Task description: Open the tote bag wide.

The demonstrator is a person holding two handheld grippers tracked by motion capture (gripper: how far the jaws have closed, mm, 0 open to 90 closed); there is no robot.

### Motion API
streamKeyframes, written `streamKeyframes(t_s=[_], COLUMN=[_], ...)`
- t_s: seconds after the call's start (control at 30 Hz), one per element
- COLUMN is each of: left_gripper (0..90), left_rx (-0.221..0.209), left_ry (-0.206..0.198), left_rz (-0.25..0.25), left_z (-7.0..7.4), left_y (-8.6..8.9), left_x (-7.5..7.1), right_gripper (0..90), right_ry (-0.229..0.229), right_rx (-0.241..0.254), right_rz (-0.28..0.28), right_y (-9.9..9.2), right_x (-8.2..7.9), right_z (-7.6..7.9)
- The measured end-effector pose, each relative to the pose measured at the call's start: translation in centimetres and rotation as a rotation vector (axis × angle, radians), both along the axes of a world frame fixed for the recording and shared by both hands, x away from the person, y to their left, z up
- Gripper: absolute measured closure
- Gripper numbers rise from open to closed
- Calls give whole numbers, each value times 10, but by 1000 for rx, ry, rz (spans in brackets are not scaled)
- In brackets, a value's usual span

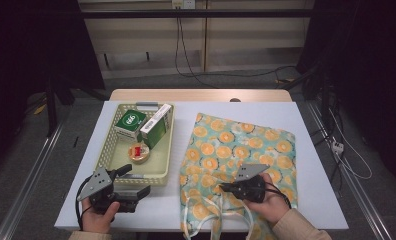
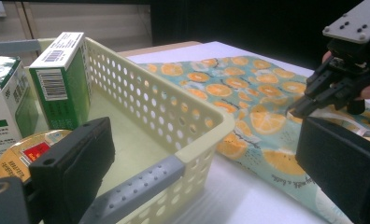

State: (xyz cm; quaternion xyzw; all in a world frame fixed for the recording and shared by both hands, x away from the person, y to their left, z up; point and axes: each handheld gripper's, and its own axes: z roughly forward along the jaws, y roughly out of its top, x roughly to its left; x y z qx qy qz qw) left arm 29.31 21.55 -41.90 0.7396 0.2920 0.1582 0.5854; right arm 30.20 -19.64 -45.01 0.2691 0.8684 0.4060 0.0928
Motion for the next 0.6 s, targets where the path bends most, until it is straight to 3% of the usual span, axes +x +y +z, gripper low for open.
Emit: streamKeyframes(t_s=[0.07,0.1,0.17,0.23,0.3,0.4,0.53,0.57,0.6], left_gripper=[42,42,42,42,42,42,42,42,42], left_rx=[9,10,1,-2,7,7,11,11,8], left_ry=[2,0,-1,0,-1,-2,0,-1,0], left_rz=[-1,-3,-1,-2,-3,-5,-6,-6,-5], left_z=[0,0,0,0,0,0,1,1,1], left_y=[1,1,1,1,1,0,-2,-2,-3], left_x=[0,0,-1,-1,0,-1,-1,-1,-1], right_gripper=[900,878,660,505,481,293,282,357,394], right_ry=[66,65,60,41,48,32,18,-1,-1], right_rx=[48,60,57,29,45,66,34,-12,-24], right_rz=[25,32,65,50,53,61,86,92,88], right_y=[-2,-2,1,3,4,6,10,10,10], right_x=[3,1,-6,-15,-19,-31,-46,-50,-50], right_z=[0,1,2,4,5,8,5,-1,-4])
